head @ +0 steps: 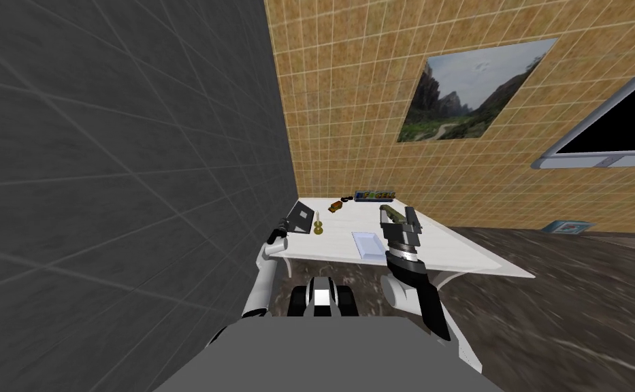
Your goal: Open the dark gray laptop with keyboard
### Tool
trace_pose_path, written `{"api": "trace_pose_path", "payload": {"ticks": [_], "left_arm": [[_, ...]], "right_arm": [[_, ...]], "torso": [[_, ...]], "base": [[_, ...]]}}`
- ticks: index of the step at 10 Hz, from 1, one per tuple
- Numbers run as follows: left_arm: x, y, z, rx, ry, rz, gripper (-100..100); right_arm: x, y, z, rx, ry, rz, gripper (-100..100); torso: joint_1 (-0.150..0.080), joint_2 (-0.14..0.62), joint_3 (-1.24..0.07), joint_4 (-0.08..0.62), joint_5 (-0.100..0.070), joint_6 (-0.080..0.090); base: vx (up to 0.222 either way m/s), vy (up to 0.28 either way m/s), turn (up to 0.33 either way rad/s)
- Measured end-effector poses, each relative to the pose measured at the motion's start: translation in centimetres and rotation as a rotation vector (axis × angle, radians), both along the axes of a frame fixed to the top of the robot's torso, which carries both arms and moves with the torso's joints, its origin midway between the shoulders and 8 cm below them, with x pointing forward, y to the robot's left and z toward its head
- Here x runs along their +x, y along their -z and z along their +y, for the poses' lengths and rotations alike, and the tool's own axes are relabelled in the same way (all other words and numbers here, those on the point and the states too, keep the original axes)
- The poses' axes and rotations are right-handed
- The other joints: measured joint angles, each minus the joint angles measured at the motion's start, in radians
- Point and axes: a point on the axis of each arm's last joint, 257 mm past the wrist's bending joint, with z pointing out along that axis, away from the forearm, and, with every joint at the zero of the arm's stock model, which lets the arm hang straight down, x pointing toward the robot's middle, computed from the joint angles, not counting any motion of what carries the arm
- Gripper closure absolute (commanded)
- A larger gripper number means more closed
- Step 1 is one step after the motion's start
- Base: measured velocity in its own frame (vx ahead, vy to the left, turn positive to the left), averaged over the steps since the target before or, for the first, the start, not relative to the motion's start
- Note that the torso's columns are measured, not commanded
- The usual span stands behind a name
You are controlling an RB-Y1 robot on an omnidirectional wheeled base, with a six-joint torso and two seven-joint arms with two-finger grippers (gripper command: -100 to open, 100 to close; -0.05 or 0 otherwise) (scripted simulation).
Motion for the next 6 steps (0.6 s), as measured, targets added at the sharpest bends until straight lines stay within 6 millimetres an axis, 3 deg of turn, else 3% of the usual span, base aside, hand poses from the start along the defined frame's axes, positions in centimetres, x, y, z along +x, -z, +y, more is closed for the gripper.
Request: {"api": "trace_pose_path", "payload": {"ticks": [2,3,6], "left_arm": [[-0.5,1.6,-0.5,-0.079,-0.007,0.002,100],[-0.7,2.5,-0.7,-0.114,-0.011,0.003,-100],[-0.3,1.4,-0.4,-0.114,-0.013,0.007,-100]], "right_arm": [[0.0,0.0,0.0,0.000,0.000,0.000,0],[0.0,0.0,0.0,0.000,0.000,0.000,0],[0.0,0.0,0.0,0.000,0.000,0.000,0]], "torso": [[0.001,0.000,0.000,0.000,0.000,-0.001],[0.000,-0.001,-0.001,0.000,0.000,-0.001],[-0.002,0.001,0.000,0.001,-0.001,-0.001]], "base": [[0.011,0.089,-0.050],[-0.010,0.035,-0.013],[-0.015,-0.018,0.000]]}}
